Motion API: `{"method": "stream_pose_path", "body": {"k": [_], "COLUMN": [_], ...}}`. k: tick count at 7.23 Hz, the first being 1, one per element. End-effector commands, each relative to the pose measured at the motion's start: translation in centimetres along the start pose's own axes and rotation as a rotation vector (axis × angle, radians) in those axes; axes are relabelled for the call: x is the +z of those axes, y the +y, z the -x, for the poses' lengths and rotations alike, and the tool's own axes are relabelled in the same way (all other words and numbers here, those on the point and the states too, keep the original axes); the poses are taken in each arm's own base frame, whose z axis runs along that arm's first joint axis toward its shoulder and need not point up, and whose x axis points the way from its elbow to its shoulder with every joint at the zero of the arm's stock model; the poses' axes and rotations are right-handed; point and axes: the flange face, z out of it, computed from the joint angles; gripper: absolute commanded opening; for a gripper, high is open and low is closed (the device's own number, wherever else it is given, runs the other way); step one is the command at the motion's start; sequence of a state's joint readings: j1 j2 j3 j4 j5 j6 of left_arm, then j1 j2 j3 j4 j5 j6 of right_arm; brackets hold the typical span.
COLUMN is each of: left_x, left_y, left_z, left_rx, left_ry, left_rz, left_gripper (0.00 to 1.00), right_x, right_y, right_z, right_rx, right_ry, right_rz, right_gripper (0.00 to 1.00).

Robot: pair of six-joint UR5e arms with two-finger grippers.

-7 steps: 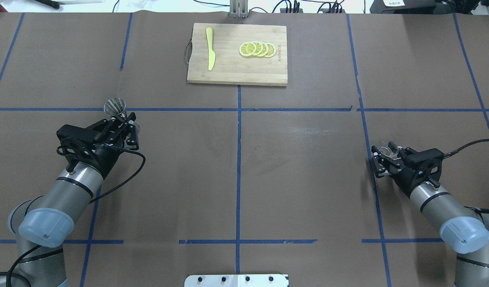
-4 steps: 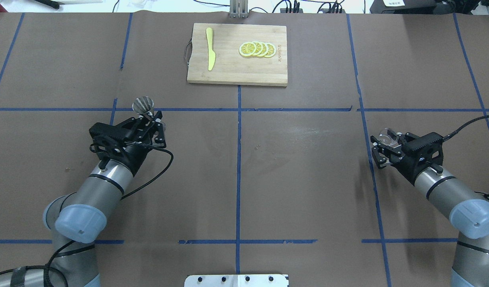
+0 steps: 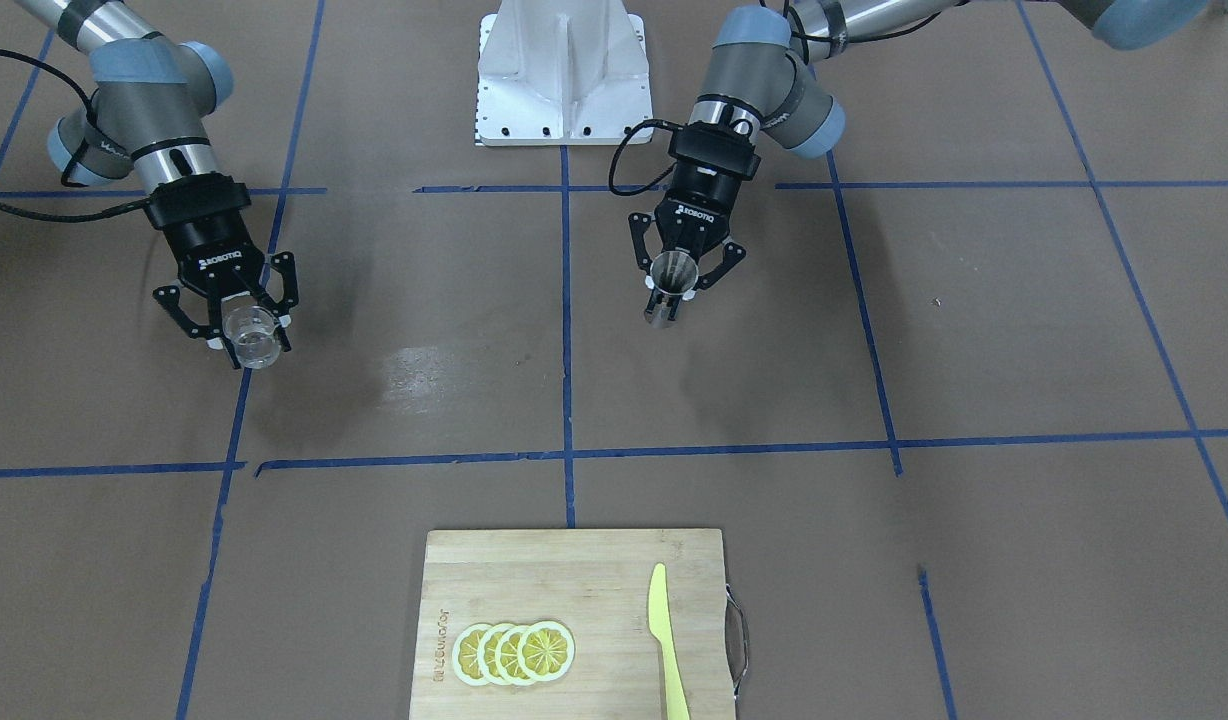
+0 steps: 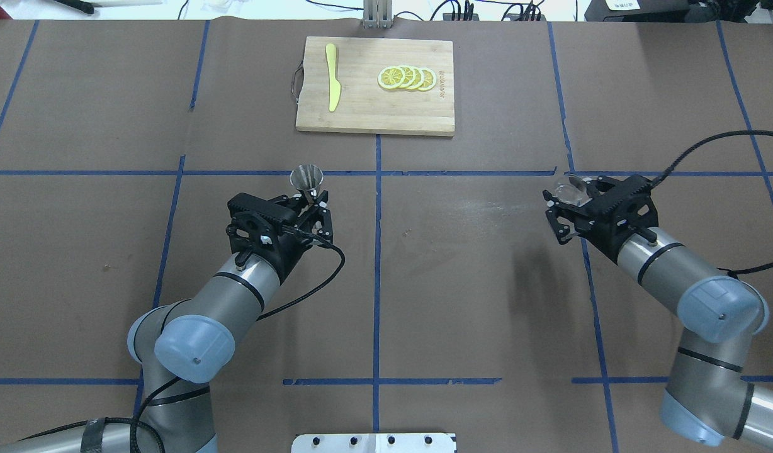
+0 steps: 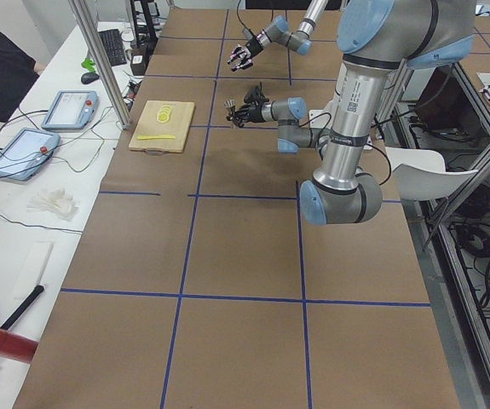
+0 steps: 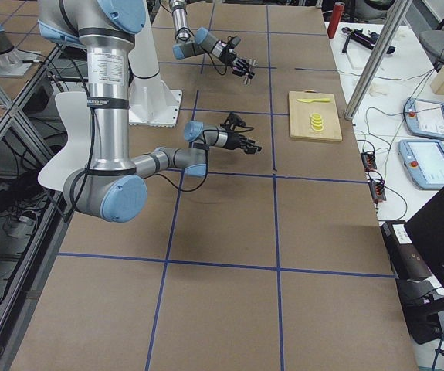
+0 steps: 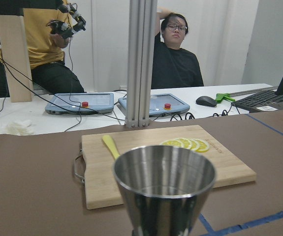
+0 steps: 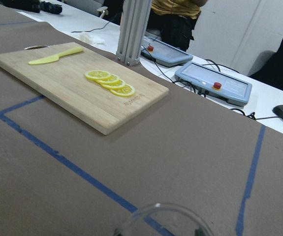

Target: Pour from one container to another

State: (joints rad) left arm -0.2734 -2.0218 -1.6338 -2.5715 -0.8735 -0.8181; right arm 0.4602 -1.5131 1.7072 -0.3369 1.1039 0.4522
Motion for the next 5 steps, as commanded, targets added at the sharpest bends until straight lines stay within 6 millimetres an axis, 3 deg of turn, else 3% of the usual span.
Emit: {"method": "stream_pose_path", "body": {"k": [1, 3, 5], "left_x": [1.4, 1.5, 2.7], "left_y": [-0.1, 0.5, 0.4], "left_z": [-2.9, -3.8, -6.1], "left_rx": [-0.008, -0.006, -0.012], "left_ry": [0.031, 0.057, 0.090], "left_rz": [0.019, 0.047, 0.071], "left_gripper": [0.00, 0.00, 0.00], "right_x": [1.2, -0.1, 0.1], "right_y": [-5.8, -9.4, -12.9], "right_z": [3.4, 4.7, 7.2], "right_rx": [-0.112, -0.161, -0.173], "right_ry": [-0.024, 0.000, -0.004], "right_rz": [-0.054, 0.033, 0.061], "right_gripper": [0.00, 0.00, 0.00]}}
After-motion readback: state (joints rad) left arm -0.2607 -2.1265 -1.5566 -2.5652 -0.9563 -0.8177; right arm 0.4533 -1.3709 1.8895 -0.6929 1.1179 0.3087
